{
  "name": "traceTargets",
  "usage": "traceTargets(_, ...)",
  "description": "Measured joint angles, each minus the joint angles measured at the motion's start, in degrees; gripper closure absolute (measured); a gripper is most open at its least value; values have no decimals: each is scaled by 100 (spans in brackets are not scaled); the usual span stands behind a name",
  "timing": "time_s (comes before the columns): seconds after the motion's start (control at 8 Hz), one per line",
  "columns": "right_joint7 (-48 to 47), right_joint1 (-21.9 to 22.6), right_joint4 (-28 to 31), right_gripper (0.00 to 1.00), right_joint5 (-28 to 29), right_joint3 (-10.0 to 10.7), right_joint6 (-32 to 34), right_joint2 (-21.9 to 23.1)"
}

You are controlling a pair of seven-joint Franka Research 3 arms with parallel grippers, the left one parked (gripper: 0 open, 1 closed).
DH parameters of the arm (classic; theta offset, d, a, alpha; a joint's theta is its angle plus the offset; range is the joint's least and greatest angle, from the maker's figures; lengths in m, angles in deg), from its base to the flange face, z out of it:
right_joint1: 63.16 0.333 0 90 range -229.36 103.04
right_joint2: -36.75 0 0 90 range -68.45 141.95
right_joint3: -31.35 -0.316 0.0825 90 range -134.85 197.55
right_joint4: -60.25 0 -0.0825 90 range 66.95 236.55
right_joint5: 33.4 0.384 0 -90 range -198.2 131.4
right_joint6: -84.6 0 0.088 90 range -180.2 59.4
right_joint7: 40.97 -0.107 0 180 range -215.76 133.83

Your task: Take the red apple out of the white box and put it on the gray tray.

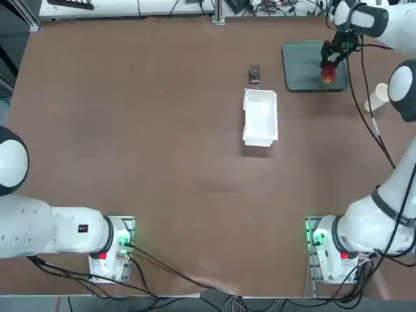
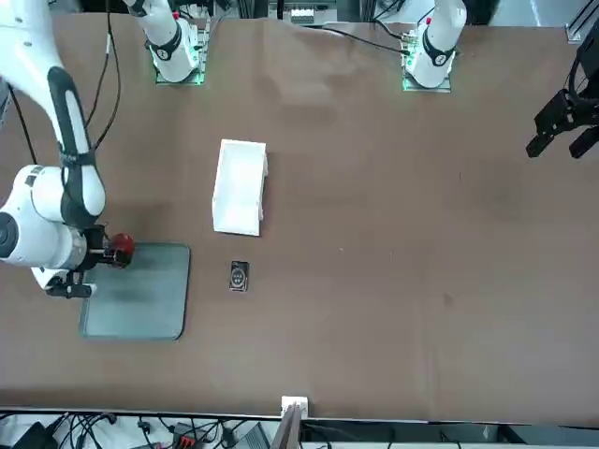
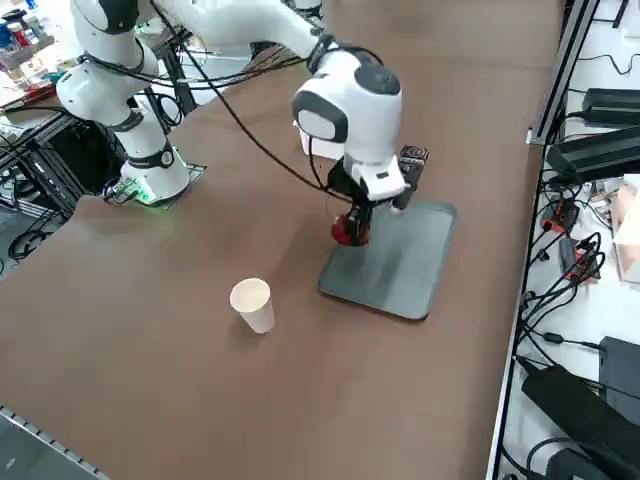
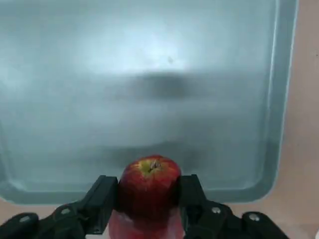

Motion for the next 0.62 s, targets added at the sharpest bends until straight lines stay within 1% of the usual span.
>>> traceTargets(0.25,-1,23,-1,30,7,-38,-12,-4)
traceTargets(0.62,-1,19,-1,30,95,-37,-54,-73)
